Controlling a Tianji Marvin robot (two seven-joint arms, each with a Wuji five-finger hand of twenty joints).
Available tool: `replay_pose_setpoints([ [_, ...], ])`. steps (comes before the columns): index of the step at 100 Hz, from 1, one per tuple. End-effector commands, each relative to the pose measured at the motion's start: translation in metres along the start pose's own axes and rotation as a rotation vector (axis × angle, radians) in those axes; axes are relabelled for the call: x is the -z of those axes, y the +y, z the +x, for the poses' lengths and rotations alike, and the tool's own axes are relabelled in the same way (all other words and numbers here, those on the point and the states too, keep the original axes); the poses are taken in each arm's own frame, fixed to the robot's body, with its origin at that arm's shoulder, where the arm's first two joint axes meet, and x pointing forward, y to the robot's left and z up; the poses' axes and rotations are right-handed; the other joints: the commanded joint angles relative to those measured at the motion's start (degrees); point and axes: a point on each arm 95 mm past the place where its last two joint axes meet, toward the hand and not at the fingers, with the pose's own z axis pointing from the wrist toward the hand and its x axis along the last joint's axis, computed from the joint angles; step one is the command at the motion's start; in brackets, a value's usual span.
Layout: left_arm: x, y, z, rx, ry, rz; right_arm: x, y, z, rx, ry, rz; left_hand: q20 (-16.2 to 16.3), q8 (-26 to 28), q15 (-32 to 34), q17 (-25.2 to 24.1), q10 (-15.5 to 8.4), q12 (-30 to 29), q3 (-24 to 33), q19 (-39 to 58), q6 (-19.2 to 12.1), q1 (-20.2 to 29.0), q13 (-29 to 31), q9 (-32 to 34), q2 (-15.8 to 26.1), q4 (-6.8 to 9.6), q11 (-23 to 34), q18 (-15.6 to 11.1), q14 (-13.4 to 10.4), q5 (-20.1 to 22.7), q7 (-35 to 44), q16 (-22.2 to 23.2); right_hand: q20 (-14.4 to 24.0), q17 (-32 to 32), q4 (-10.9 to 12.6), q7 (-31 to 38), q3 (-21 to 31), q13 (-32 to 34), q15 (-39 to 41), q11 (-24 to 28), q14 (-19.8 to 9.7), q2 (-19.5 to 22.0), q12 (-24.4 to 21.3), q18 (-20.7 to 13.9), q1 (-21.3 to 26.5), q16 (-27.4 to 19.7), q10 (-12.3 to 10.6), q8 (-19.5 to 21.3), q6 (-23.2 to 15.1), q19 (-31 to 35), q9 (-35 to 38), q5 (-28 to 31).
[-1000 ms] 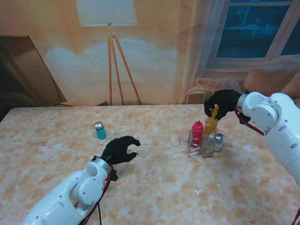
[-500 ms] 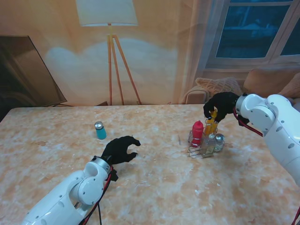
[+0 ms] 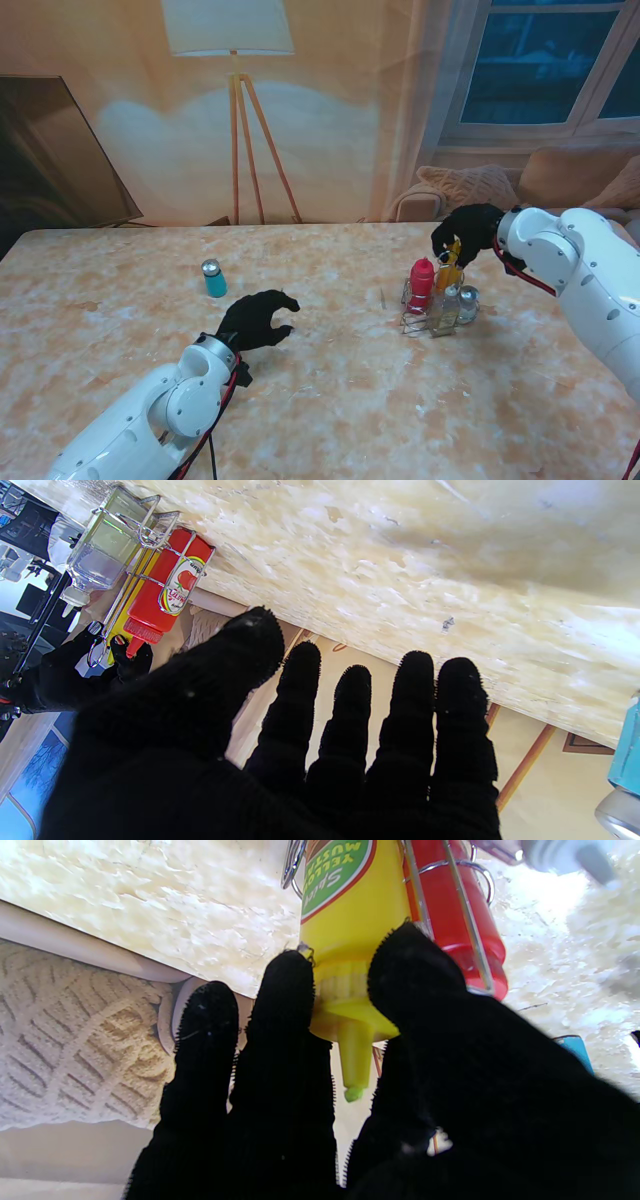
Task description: Place the seasoning bottles into the rack
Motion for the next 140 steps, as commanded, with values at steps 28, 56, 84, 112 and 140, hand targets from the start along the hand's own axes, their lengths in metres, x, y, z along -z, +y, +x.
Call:
replay_pose_setpoints([
  [28,0.0,0.002,0.002,0.004,-0.001,-0.012,-0.009,-0.016,0.006,0.0,-0.002,0.055,0.38,0.68,-0.17,-0.5,-0.62,0.49,1.04,0.09,-0.49,0.72,-0.51,0.77,-0.61,0.92,0.58,-0.91,-0.68,1.14,1.4,0.25,1.13,-1.86,1.58,6.2,4.24,-0.47,-0.32,6.57,-4.25,4.7,5.1,0.03,2.99,1.02,-7.77,0.56,0.91,-0.97,6.58,1.12],
  [56,0.0,0.002,0.001,0.004,-0.002,-0.01,-0.007,-0.017,0.006,0.015,-0.011,0.057,0.38,0.69,-0.23,-0.7,-0.63,0.47,1.1,0.01,-0.47,0.6,-0.66,0.73,-0.81,0.9,0.53,-0.81,-0.58,1.16,1.38,0.24,1.09,-7.16,1.37,4.42,4.5,-5.54,-8.18,0.44,-0.86,3.95,1.15,5.74,-2.01,-1.57,-5.65,-2.46,1.77,-4.26,3.85,-3.57],
  [84,0.0,0.002,0.001,0.001,-0.004,0.0,0.0,-0.014,0.003,0.038,-0.016,0.049,0.41,0.74,-0.22,-0.86,-0.59,0.51,1.21,-0.04,-0.33,0.26,-0.72,0.82,-1.08,0.85,0.6,-0.75,-0.48,1.27,1.51,0.27,1.99,-12.67,4.56,-5.34,5.36,-12.45,-16.42,-3.12,2.69,5.38,-8.6,10.12,-9.81,-8.72,-2.57,-2.11,7.46,-4.05,-2.72,-7.92],
  [112,0.0,0.001,0.001,0.0,-0.006,0.002,0.004,-0.013,0.001,0.037,-0.01,0.047,0.44,0.72,-0.22,-0.92,-0.55,0.49,1.67,-0.02,-0.32,0.0,-0.81,0.79,-1.64,0.82,0.54,-0.83,-0.54,1.32,1.41,0.28,1.74,-15.0,10.67,-12.03,5.19,-15.77,-19.33,-7.12,5.22,7.14,-10.79,11.13,-14.9,-10.91,0.42,1.3,10.05,-4.03,-6.38,-10.22],
  [140,0.0,0.001,0.001,-0.001,-0.003,0.003,0.025,0.007,-0.005,0.053,-0.016,-0.036,0.42,0.73,-0.29,-0.97,-0.53,0.48,1.81,-0.08,-0.32,-0.12,-0.94,0.75,-1.72,0.74,0.5,-0.7,-0.45,1.27,1.35,0.24,1.8,-15.53,10.73,-12.78,5.16,-15.53,-18.98,-6.6,4.86,7.34,-10.52,11.74,-14.88,-10.89,0.03,2.27,10.21,-3.55,-5.92,-9.73],
])
